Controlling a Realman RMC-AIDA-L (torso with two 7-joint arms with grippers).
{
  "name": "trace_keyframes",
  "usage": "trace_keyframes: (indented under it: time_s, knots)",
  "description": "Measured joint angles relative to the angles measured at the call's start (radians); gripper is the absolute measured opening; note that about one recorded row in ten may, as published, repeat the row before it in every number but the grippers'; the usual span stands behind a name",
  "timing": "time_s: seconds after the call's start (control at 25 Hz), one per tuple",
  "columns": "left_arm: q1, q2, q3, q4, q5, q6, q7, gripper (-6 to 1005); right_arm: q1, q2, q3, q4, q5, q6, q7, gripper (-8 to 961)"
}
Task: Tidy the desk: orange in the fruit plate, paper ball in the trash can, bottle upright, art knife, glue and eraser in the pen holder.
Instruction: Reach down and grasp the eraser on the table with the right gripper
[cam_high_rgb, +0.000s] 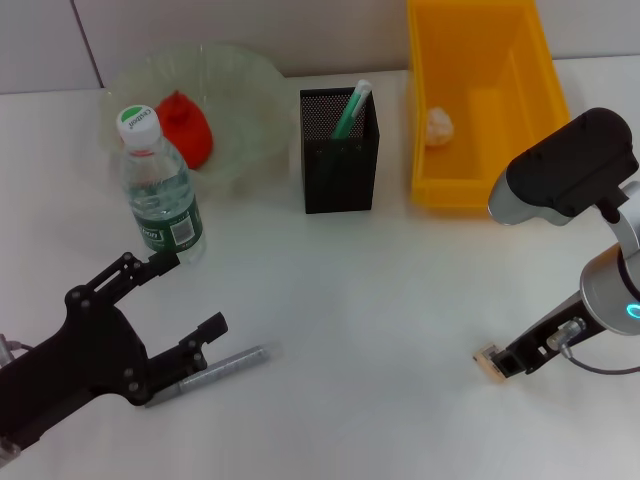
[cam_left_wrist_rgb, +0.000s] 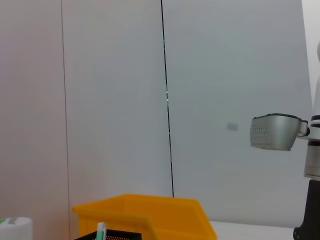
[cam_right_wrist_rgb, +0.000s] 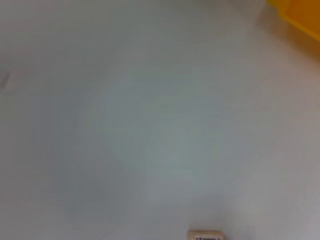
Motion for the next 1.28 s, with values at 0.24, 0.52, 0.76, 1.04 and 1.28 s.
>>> trace_keyframes:
  time_s: [0.24,0.52,0.76,1.04,1.28]
  knots:
    - [-0.006,0.000,0.000,0.002,0.000,0.000,-0.002,815,0.007,0.000,-0.008,-0.003,0.003,-0.001,0.000,497]
    - [-0.006,0.000,0.000,0.002,0.000,0.000,-0.003,814,0.011,0.001,-0.021,-0.001,0.016,-0.003,0.000,496]
    - [-0.006,0.000,0.000,0.002,0.000,0.000,-0.003,815,0.022,0.001,-0.031,0.029,0.017,0.007,0.000,495]
    - [-0.004,0.000,0.000,0.002,0.000,0.000,-0.002,814,0.031,0.003,-0.039,0.051,0.017,0.018,0.000,495]
    - [0.000,0.000,0.000,0.002,0.000,0.000,0.000,814,0.035,0.003,-0.046,0.062,0.018,0.025,0.000,494]
